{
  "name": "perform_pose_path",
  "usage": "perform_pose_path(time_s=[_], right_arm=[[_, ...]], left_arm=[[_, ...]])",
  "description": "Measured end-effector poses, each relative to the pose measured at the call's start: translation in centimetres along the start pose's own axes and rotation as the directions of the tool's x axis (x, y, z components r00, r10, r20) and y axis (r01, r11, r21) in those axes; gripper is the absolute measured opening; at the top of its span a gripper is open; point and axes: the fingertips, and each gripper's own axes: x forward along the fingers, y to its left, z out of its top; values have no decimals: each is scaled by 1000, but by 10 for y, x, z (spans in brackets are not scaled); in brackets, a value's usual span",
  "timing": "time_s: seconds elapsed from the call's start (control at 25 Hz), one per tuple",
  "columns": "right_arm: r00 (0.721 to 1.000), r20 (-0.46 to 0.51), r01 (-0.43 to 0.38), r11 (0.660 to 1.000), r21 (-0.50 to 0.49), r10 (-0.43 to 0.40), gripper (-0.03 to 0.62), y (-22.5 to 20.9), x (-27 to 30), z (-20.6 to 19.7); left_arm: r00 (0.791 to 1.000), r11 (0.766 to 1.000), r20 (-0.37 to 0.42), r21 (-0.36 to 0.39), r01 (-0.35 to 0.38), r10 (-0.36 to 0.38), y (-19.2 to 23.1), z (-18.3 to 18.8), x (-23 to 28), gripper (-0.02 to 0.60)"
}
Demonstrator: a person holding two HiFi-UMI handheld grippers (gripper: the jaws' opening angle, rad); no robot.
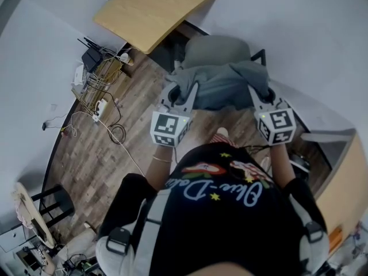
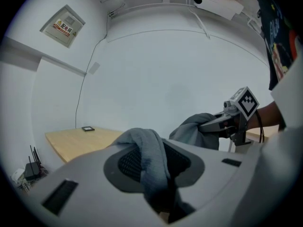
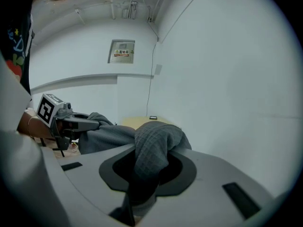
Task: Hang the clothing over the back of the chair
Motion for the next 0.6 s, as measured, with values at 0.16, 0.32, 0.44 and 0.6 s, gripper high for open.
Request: perform_pose_path(time_s=[0.16,0.32,0.44,0.6], right_arm=[[1000,-24,1,1000,14,-1,72,2,-11,-24],[997,-71,-11,999,39,14,72,11,-15,-45],[995,-97,-19,999,51,24,72,16,-22,-63],[992,-124,-30,999,37,34,72,23,-28,-85]], left_arm=[[1000,1000,-18,-14,14,-15,-15,-18,-5,97],[998,999,-60,-33,28,-30,-21,-39,-12,97],[996,998,-77,-46,41,-44,-30,-53,-18,97],[993,998,-112,-47,40,-45,-41,-77,-24,97]])
